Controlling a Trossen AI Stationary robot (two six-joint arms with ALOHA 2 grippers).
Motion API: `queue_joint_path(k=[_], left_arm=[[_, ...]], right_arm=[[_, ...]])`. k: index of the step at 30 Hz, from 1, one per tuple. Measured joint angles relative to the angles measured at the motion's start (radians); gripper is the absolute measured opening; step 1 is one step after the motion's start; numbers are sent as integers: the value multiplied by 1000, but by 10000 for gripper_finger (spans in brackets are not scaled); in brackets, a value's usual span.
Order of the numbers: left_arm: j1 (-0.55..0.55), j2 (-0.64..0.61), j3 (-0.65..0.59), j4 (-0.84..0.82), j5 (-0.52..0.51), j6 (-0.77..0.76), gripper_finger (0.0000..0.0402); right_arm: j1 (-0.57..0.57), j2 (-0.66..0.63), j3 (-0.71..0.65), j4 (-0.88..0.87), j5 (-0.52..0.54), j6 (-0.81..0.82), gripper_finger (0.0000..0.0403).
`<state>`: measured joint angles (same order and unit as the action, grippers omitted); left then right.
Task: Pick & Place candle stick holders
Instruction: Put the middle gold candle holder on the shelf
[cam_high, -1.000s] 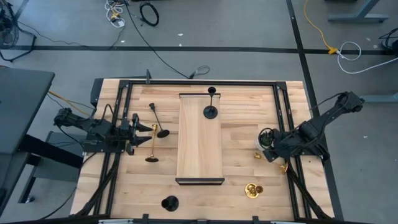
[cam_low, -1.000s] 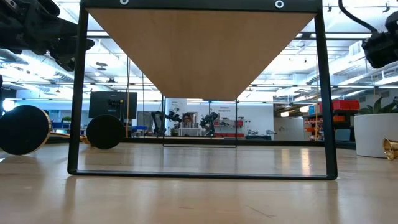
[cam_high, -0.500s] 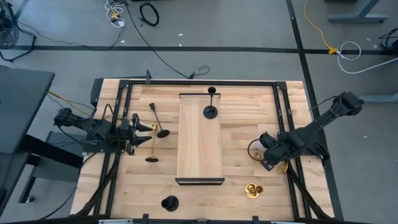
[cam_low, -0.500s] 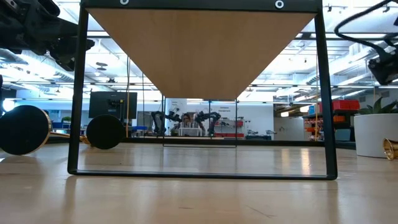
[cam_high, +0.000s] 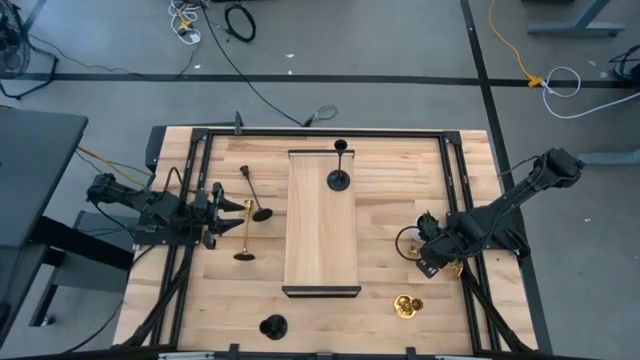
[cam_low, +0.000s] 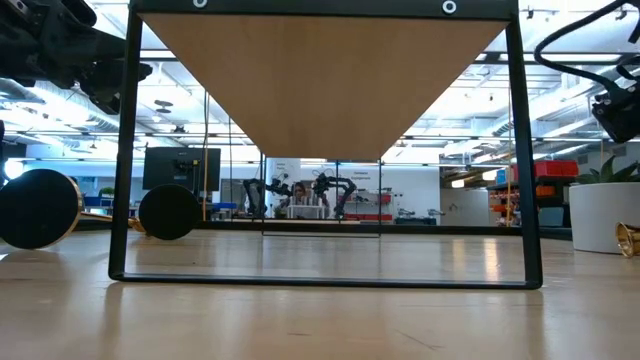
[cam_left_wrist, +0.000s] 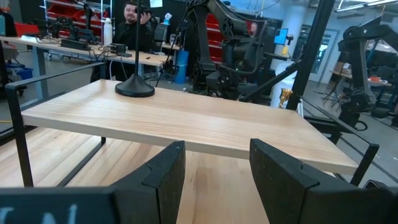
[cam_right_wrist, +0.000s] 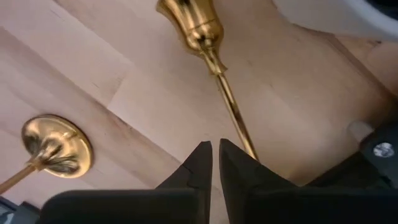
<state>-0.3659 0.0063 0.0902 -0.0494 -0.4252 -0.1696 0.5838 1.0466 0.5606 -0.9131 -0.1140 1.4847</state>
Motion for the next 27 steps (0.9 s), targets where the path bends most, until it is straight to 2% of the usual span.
queue_joint_path(k=[5, 17, 21, 27], left_arm=[[0, 0, 0, 0, 0, 0, 181], [0, 0, 0, 0, 0, 0, 181], [0, 0, 0, 0, 0, 0, 181], [0, 0, 0, 0, 0, 0, 181]], right_arm=[[0, 0, 0, 33, 59, -8, 29], [5, 2, 0, 6, 54, -1, 31], [5, 26, 0, -38, 48, 11, 49], [5, 86, 0, -33, 42, -19, 97]])
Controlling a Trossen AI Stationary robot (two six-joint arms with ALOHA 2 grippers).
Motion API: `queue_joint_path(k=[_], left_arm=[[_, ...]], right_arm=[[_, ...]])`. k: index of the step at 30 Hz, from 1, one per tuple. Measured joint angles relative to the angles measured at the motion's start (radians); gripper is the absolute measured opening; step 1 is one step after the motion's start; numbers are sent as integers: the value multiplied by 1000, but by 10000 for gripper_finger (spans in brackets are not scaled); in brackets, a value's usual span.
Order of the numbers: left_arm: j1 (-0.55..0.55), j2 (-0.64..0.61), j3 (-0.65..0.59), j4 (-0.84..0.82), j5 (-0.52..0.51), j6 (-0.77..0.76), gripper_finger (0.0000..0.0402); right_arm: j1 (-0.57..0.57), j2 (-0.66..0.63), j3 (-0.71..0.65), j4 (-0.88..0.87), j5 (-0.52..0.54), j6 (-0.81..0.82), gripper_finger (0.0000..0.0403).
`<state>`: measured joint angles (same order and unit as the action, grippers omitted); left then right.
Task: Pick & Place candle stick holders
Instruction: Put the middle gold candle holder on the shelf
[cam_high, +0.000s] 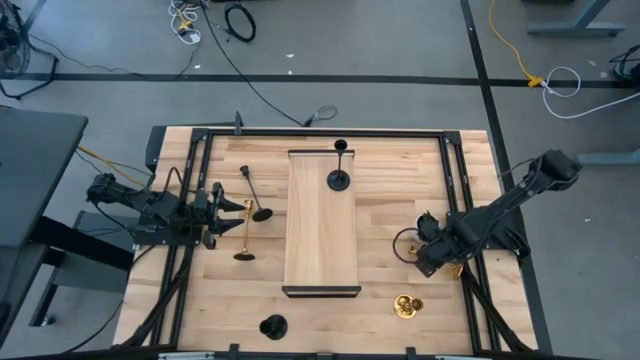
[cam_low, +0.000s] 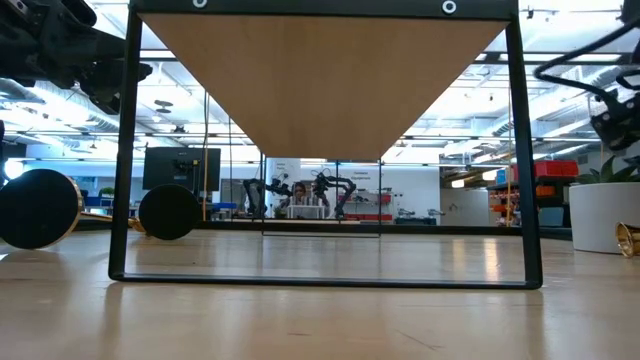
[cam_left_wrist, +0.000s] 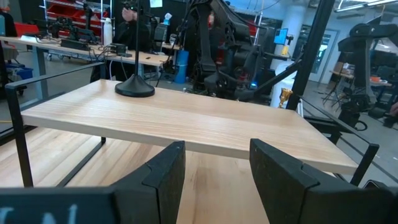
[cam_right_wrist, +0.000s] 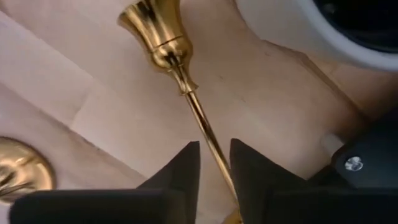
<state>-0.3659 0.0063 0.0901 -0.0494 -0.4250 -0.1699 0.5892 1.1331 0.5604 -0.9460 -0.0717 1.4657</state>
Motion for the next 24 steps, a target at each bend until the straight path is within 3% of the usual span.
queue_joint_path(k=[12, 24], left_arm=[[0, 0, 0, 0, 0, 0, 181], [0, 0, 0, 0, 0, 0, 181]], right_arm=[[0, 87, 0, 25, -15, -42, 173], [0, 140, 0, 56, -7, -90, 151]])
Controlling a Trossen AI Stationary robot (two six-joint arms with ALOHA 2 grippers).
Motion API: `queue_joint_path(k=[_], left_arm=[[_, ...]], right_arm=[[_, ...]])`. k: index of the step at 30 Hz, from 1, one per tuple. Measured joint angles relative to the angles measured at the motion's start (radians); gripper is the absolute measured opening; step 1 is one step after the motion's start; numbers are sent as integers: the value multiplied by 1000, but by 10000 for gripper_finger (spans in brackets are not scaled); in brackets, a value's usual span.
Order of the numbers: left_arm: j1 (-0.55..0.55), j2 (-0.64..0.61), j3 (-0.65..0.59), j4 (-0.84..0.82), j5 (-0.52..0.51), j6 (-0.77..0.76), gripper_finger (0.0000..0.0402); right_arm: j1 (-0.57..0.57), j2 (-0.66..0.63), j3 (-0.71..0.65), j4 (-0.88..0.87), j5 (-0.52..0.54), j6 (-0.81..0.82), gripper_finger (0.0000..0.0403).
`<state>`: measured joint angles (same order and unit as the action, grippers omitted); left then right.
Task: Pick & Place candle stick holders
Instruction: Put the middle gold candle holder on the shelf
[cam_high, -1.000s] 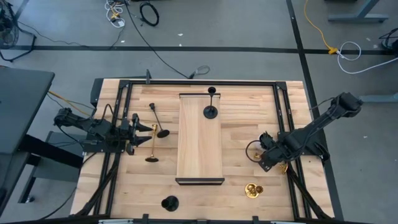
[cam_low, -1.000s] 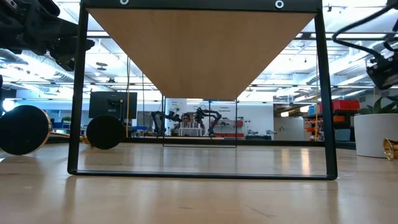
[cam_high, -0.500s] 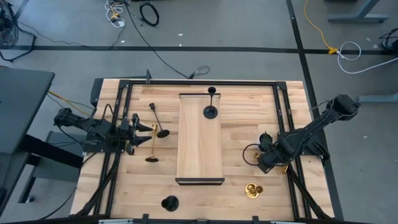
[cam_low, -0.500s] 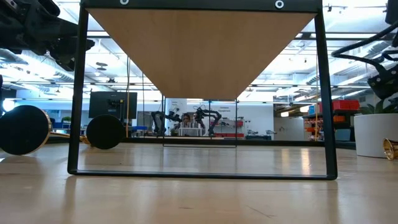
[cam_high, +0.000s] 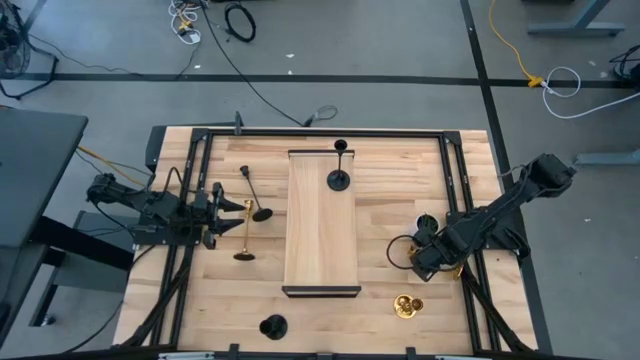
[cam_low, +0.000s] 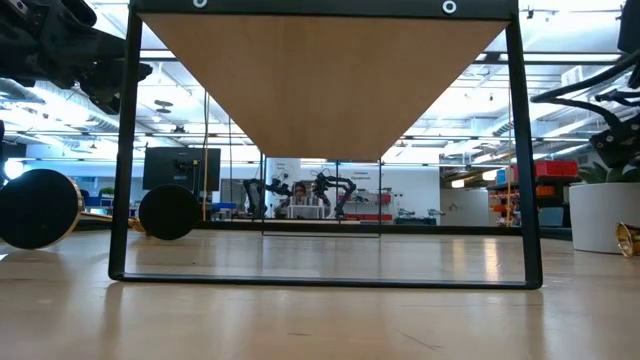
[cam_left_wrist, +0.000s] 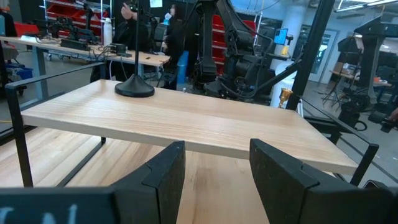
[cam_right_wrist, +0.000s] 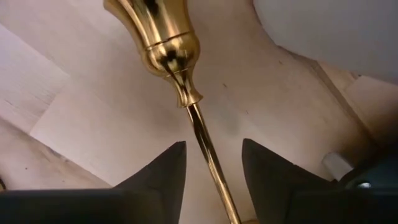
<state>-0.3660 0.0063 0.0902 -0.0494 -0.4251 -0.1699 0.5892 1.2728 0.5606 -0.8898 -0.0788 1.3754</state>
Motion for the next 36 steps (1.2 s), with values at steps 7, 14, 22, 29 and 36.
queue_joint_path(k=[7, 14, 22, 29, 36], left_arm=[[0, 0, 0, 0, 0, 0, 181], [0, 0, 0, 0, 0, 0, 181], [0, 0, 0, 0, 0, 0, 181], [0, 0, 0, 0, 0, 0, 181], [0, 0, 0, 0, 0, 0, 181]], right_arm=[[0, 0, 0, 0, 0, 1, 107], [0, 0, 0, -3, 0, 1, 42], [0, 0, 1, -3, -7, -3, 12], [0, 0, 1, -3, -19, -2, 7], [0, 0, 1, 16, -6, -23, 5]])
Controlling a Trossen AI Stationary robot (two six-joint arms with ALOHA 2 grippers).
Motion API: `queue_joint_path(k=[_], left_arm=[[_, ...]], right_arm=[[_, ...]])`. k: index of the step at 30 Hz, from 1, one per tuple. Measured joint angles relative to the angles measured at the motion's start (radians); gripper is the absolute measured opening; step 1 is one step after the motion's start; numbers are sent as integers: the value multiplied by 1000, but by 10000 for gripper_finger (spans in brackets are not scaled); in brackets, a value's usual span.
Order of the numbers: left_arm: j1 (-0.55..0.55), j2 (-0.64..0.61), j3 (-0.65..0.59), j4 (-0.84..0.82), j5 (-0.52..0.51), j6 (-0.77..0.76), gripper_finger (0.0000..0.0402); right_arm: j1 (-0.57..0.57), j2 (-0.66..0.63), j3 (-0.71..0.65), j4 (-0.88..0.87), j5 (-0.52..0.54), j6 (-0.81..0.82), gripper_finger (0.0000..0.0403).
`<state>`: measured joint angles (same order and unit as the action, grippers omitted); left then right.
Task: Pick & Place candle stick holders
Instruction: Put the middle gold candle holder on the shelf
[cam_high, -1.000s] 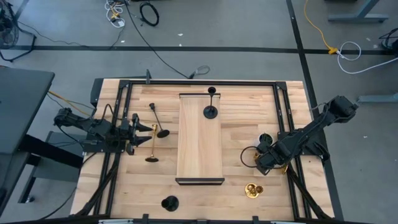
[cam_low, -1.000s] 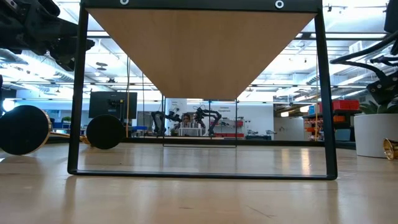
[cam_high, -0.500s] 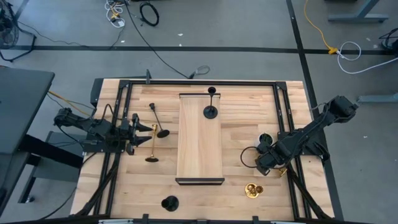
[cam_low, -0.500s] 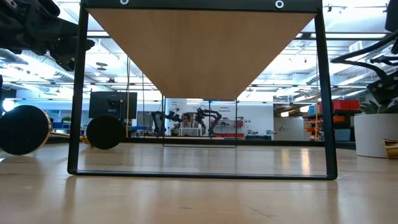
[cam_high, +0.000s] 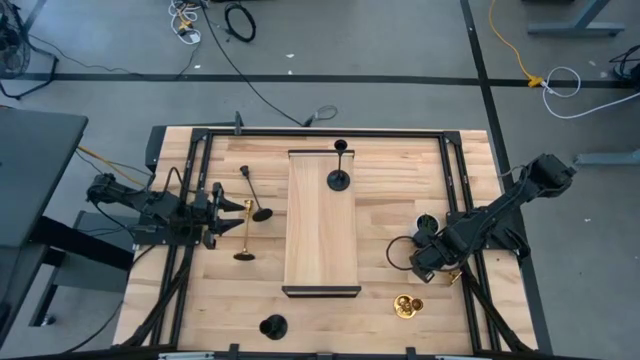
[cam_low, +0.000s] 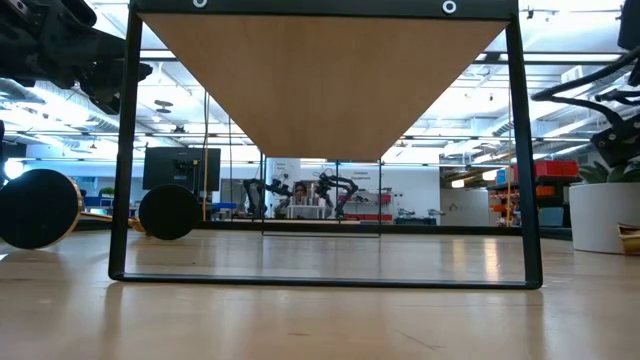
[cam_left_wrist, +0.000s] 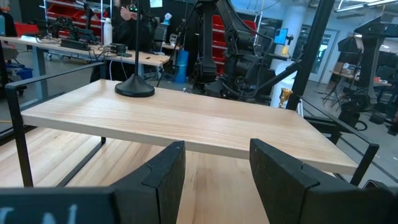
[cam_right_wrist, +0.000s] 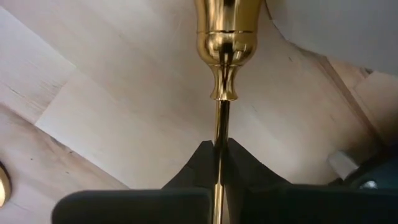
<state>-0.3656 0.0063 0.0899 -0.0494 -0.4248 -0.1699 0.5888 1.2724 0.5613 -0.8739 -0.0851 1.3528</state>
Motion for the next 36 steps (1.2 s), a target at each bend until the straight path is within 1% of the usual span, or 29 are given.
queue_joint_path(k=[5, 7, 9, 13, 17, 21, 24, 26, 29, 31, 36], left_arm=[[0, 0, 0, 10, -17, 0, 181], [0, 0, 0, 10, -23, 0, 181], [0, 0, 0, 10, -23, 0, 181], [0, 0, 0, 10, -23, 0, 181], [0, 0, 0, 10, -23, 0, 181], [0, 0, 0, 11, -23, 0, 181], [0, 0, 0, 12, -23, -1, 181], [0, 0, 0, 12, -23, -1, 181], [0, 0, 0, 12, -23, -2, 181], [0, 0, 0, 13, -23, -2, 181], [0, 0, 0, 49, -23, -2, 181]], right_arm=[[0, -14, 1, 38, 44, -4, 5], [0, -23, 19, 30, 76, -17, 4], [0, -32, 50, 19, 107, -34, 4], [0, -49, 147, -62, 196, -63, 4], [0, -53, 267, -126, 331, -116, 4], [0, -53, 380, -141, 479, -190, 4], [0, -53, 454, -142, 603, -258, 4], [0, -53, 489, -135, 709, -289, 4], [0, -53, 524, -77, 849, -367, 4], [0, -53, 528, -8, 931, -426, 4], [0, -53, 528, 207, 1060, -619, 4]])
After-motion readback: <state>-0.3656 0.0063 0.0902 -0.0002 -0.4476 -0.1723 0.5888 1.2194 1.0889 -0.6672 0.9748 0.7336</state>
